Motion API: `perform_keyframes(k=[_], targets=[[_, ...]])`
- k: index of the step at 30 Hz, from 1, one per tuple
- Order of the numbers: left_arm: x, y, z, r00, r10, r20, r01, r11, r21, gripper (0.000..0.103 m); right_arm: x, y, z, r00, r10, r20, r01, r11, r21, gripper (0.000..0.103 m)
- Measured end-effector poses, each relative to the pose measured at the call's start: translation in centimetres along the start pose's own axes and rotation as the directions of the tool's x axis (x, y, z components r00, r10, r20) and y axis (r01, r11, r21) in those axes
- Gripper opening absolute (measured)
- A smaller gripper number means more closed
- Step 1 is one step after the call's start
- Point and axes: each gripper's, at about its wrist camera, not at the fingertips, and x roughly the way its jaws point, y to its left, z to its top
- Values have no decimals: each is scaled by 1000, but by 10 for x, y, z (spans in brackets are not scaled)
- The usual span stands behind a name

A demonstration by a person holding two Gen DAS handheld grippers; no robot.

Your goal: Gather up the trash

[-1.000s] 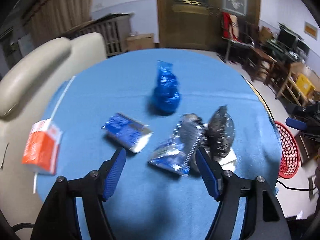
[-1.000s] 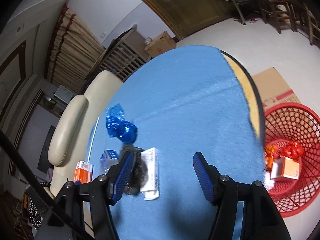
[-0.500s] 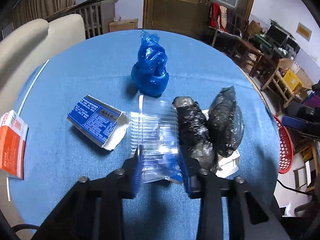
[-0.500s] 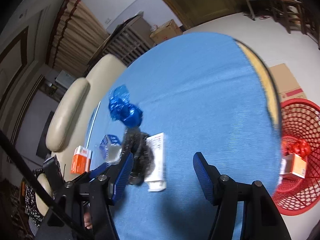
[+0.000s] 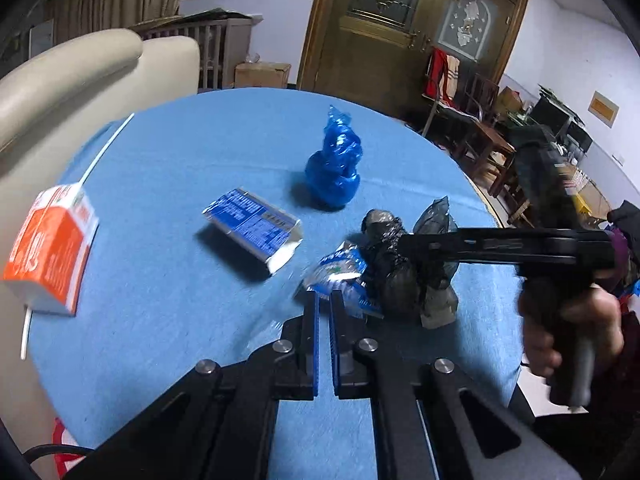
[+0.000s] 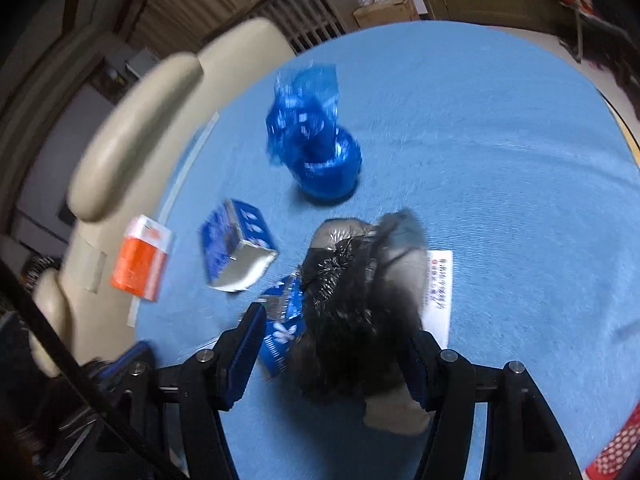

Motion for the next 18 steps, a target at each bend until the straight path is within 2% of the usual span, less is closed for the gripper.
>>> perform_keyframes(k=[3,5,7,8,10,13,18], targets=[[-3,9,-3,1000,22,-8,-22,999,-27,6,20,5,-5,998,-46,-30,46,999,-24,65],[-1,15,-5,999,13,-32,-15,999,-50,19,22,12,-8,997,-78,-11,77,994,-78,45],[0,15,-6,999,17,-38,-19,999,-49,64,22,12,-13,998,-67,-15,66,994,-85,41],[-1,12,-7,999,34,-24,-34,999,-34,71,20,10,-17,998,-59,-7,58,995,-82,40],[-3,4,-8,999,37,-4,-37,999,12,72,13,4,-24,999,-38,5,38,997,-69,40],[9,-11,-7,999,29,-33,-26,995,92,74,-4,-6,-27,999,-3,32,4,999,-34,40],[38,-25,-8,995,71,-65,-55,974,220,74,-41,-34,-38,996,40,76,-43,999,33,40]])
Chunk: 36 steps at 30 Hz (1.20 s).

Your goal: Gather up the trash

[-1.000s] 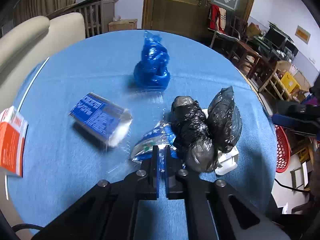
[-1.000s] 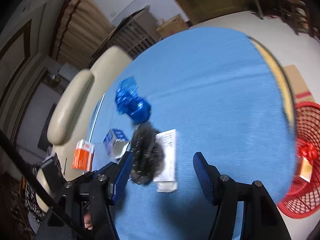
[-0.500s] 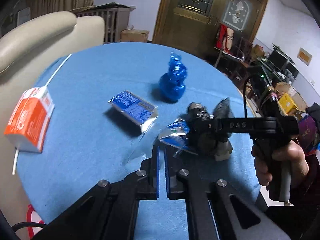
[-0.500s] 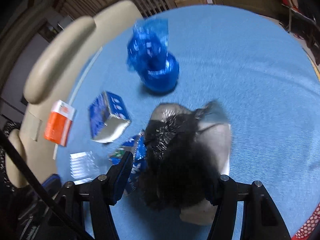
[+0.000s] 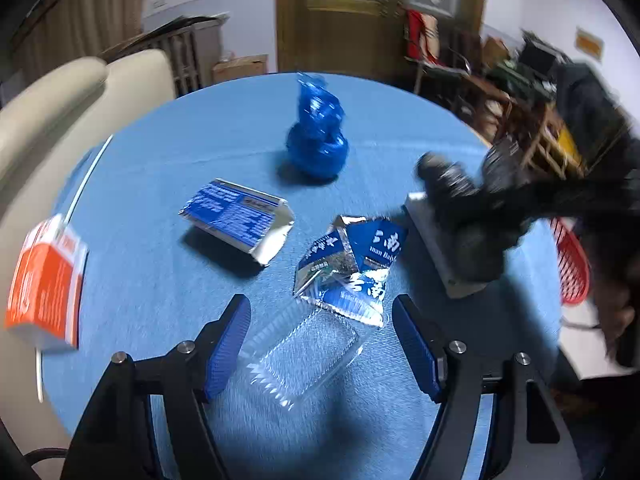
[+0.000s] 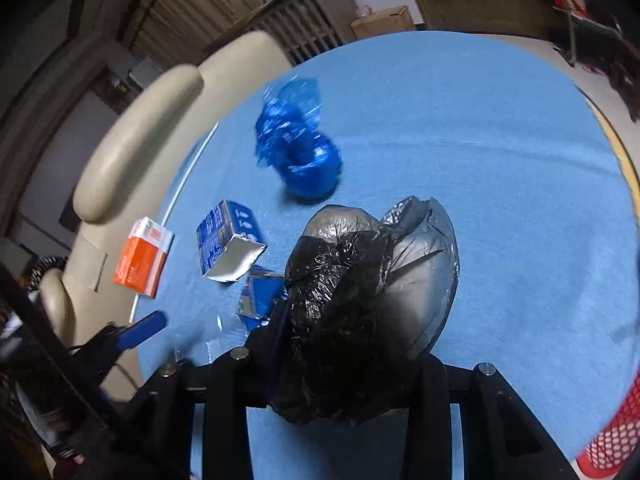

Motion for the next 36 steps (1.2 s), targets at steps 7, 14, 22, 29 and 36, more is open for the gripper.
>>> perform_keyframes(k=[7,14,22,29,36], targets=[[24,-1,-21,994,-39,-106,44,998,45,74,-39,-49,-18,1000,7,17,-8,994,107,40],[23,13,-32,991,-65,-116,62,998,-32,29,-44,-63,-30,1000,-5,18,2,991,133,40],[8,28,-38,994,-78,-74,68,989,-134,8,-44,-36,-40,1000,15,17,-16,998,54,40],[-37,32,-47,995,-93,24,96,984,-152,76,-42,-29,-45,1000,24,6,-24,999,37,40],[-32,42,-43,1000,-8,-18,5,989,-149,76,-33,-20,-46,999,32,-14,-32,999,24,40]])
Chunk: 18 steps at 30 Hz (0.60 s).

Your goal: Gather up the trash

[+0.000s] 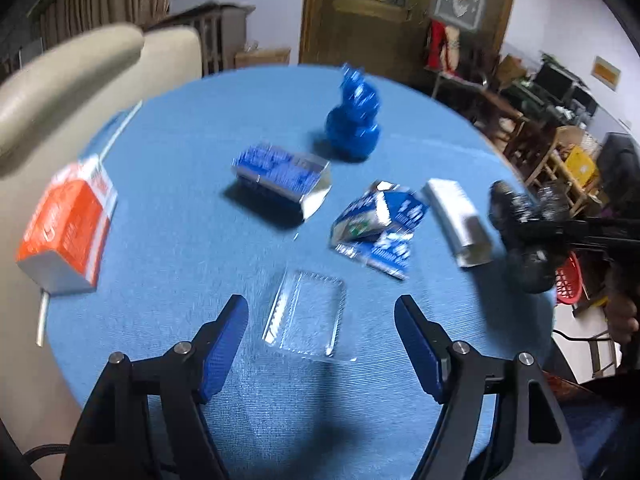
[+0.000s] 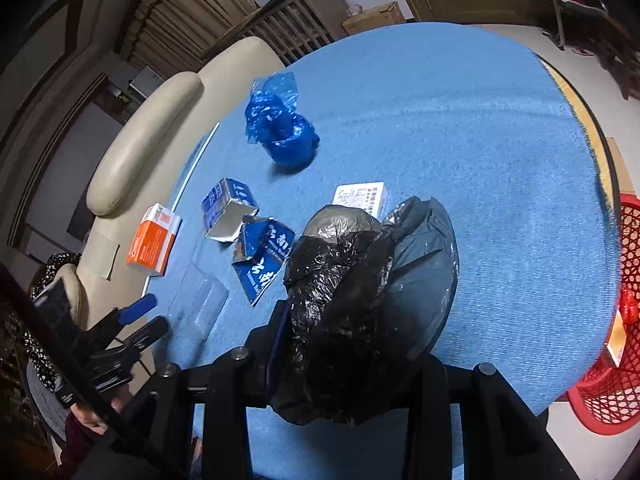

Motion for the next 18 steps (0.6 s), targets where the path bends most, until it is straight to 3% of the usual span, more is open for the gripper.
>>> perform_keyframes(k=[3,6,9,18], targets=[[25,4,2,999,4,-51,-6,999,-42,76,3,6,-2,1000,-4,-7,4,1000,-17,40],[35,1,2,999,20,-46,-23,999,-46,76,3,10,-4,1000,-15,-3,15,999,-30,40],[37,-7,1,999,-3,-42,2,1000,-25,58,-3,11,-5,1000,-27,12,28,999,-39,40],[16,-37,10,999,52,13,-52,998,29,55,-22,10,-10,998,-31,58,33,999,-38,40]])
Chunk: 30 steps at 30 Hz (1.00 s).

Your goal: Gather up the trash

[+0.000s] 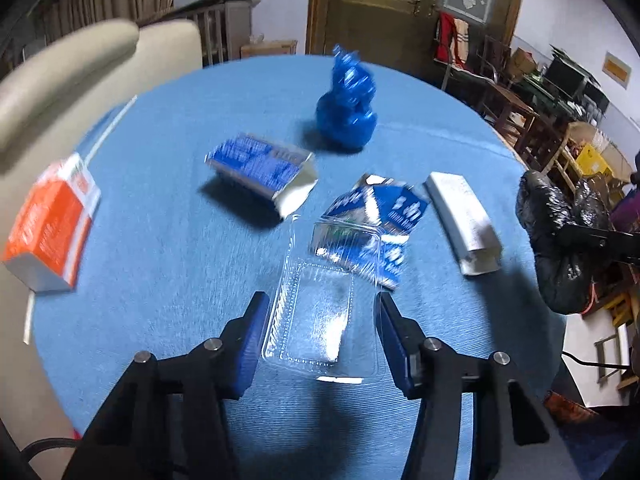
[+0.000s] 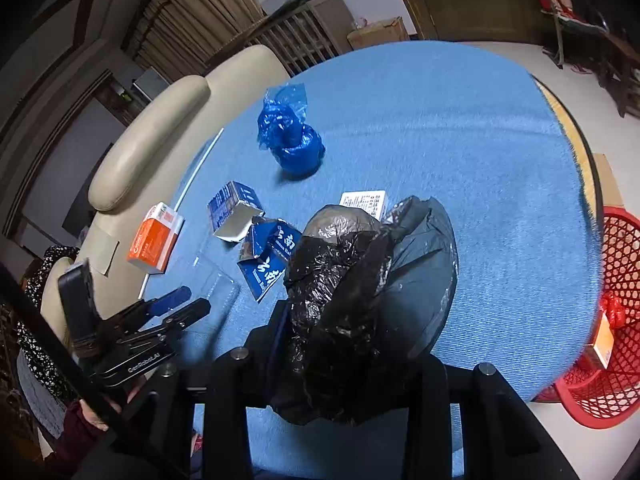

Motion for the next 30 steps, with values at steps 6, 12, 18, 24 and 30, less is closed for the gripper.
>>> perform_keyframes(k=[6,12,18,24,30], targets=[[-35,-34,19,997,26,75,-30,998,54,56,-26,4,-1,997,-13,75,15,999,-29,40],[-60,-64,36,989,74,128,-85,993,81,56,-51,0,-6,990,-19,142,23,999,-33,40],[-81,-91,47,974,134,183,-156,981,115,56,-76,-7,-12,981,-14,194,17,1000,-17,40],[-94,-111,45,962,170,214,-202,969,139,56,-97,-10,-20,971,-5,238,8,1000,-13,40],[-104,-124,43,954,192,230,-229,962,148,56,-118,-19,-32,960,-1,279,2,1000,-4,40]])
